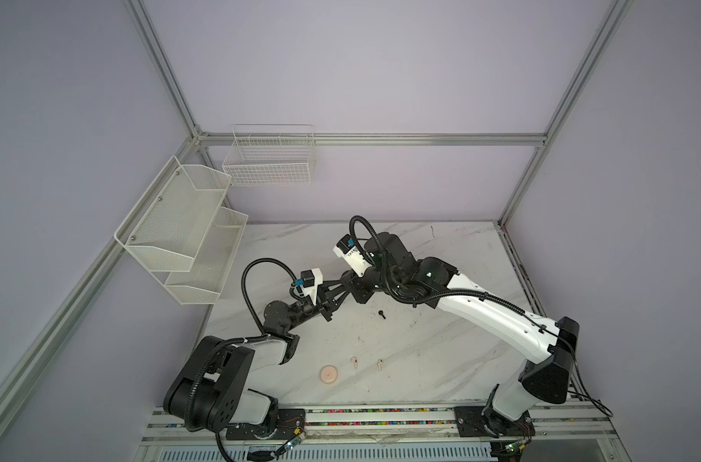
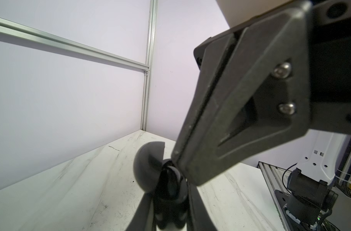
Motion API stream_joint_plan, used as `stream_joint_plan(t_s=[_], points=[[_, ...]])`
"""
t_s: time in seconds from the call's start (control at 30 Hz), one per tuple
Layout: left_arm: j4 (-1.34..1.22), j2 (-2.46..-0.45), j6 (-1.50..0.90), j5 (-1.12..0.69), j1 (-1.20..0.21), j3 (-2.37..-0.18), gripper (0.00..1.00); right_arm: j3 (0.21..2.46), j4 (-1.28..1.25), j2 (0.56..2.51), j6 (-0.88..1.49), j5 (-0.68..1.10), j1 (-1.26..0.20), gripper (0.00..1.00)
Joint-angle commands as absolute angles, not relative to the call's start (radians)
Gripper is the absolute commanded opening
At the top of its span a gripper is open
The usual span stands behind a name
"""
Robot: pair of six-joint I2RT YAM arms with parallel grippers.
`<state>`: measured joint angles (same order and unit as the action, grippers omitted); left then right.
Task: Insert wireless bluetooth earbuds into charging case
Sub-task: Insert the wireless bluetooth earbud into the charging case.
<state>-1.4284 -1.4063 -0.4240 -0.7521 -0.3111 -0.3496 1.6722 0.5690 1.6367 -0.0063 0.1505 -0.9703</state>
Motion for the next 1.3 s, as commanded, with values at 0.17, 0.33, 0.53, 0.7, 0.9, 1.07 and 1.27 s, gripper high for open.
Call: stream_joint_plan(t_s=[0.17,0.33,0.53,0.7,0.9,1.07,1.27], points=[[-1.495,-1.404,-0.403,-0.761,-0.316,-0.367,0.0,1.696,0.584,1.644,-0.027,0.097,-0.972,0.06],[-1.494,-1.405,-0.403,-0.762,-0.316,-0.367,0.0,1.67,0.583,1.642,-0.022,0.096,-0.972,0.06],[-1.494,-1.405,-0.403,-0.76,-0.316,-0.367,0.0,1.644,0.581,1.64,-0.019,0.097,-0.972,0.04],[-1.494,-1.405,-0.405,-0.76,-0.316,-0.366,0.0,1.626,0.578,1.643,-0.018,0.096,-0.971,0.03],[-1.495,-1.405,-0.403,-0.759,-0.316,-0.362,0.0,1.626,0.581,1.638,-0.011,0.097,-0.971,0.03],[-1.494,-1.405,-0.393,-0.764,-0.316,-0.361,0.0,1.697,0.601,1.631,-0.007,0.121,-0.971,0.05],[-1.495,-1.459,-0.353,-0.799,-0.316,-0.383,0.0,1.78,0.669,1.55,-0.037,0.088,-0.957,0.29]])
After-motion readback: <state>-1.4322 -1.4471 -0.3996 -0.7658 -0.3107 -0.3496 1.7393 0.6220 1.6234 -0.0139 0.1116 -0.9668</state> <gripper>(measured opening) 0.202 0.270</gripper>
